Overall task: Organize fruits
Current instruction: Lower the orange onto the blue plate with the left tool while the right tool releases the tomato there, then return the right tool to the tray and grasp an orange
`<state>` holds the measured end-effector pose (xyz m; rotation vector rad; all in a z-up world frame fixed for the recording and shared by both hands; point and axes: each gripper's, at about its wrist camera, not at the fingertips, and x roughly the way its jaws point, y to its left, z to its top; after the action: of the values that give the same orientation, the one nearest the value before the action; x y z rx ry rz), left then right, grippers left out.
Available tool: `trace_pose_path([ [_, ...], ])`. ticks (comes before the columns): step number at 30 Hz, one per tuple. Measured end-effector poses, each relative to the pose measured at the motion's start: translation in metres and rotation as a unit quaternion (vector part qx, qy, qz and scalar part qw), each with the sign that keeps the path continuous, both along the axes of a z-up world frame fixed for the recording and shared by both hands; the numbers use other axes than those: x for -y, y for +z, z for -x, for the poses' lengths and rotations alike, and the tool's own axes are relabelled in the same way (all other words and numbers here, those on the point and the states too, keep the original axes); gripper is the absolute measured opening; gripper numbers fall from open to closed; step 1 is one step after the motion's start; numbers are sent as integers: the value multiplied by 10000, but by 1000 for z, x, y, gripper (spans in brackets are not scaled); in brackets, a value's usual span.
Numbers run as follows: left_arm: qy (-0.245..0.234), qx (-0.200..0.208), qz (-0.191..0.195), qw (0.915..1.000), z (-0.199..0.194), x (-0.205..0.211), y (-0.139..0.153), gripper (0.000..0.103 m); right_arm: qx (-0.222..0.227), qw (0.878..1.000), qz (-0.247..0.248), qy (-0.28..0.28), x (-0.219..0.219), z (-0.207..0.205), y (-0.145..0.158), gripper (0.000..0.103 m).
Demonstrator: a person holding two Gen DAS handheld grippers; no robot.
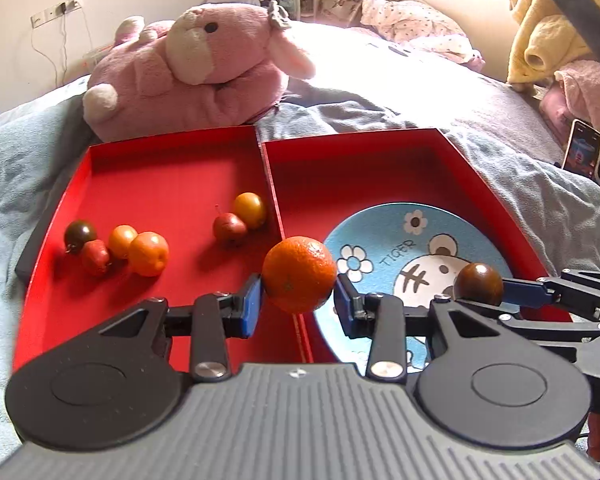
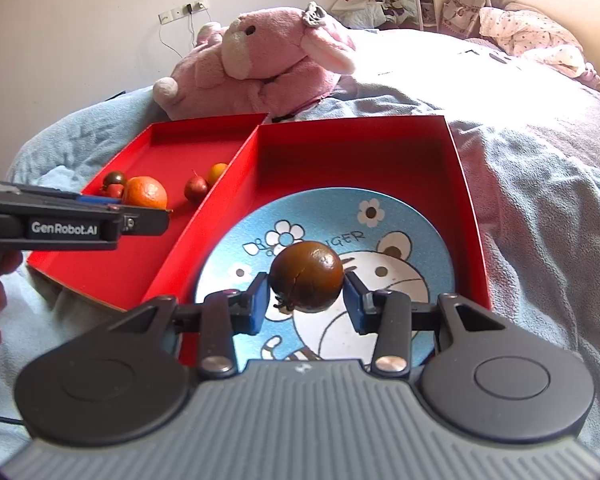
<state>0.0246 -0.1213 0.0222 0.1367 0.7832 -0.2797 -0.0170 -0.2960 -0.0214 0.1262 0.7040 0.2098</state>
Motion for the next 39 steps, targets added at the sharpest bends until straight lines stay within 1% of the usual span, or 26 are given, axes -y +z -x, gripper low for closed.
trace_pose_path([
  [3,-212,-97,24,9997,-5,18,-10,44,-124,9998,151,-39,3,-4,-8,43],
  [7,-340,-252,-66,9991,-13,32,-27,44,-270,9990,347,8,0,-9,-20,43],
  [15,-481,-445,-73,9978,-29,41,-49,44,-371,9972,646,85,-8,-17,-29,43],
  [22,-544,-505,-102,9972,-34,39,-59,46,-461,9957,798,108,-16,-24,-34,43],
  [23,-550,-472,-108,9973,-33,39,-59,48,-475,9955,818,108,-18,-25,-35,43],
  [25,-616,-407,-68,9973,-31,40,-56,63,-504,9950,855,98,-20,-28,-36,44],
  [26,-631,-361,-69,9973,-30,40,-54,68,-513,9948,873,90,-21,-29,-36,44],
  [27,-610,-258,-106,9977,-28,41,-51,77,-515,9947,886,87,-22,-31,-35,44],
  [28,-654,-172,-115,9976,-24,41,-49,80,-509,9946,901,91,-23,-32,-35,44],
  [32,-723,-67,-132,9973,-19,41,-43,83,-525,9937,980,110,-28,-36,-35,44],
  [39,-640,1,63,9979,-10,25,-26,83,-557,9935,990,1,-30,-39,-35,44],
])
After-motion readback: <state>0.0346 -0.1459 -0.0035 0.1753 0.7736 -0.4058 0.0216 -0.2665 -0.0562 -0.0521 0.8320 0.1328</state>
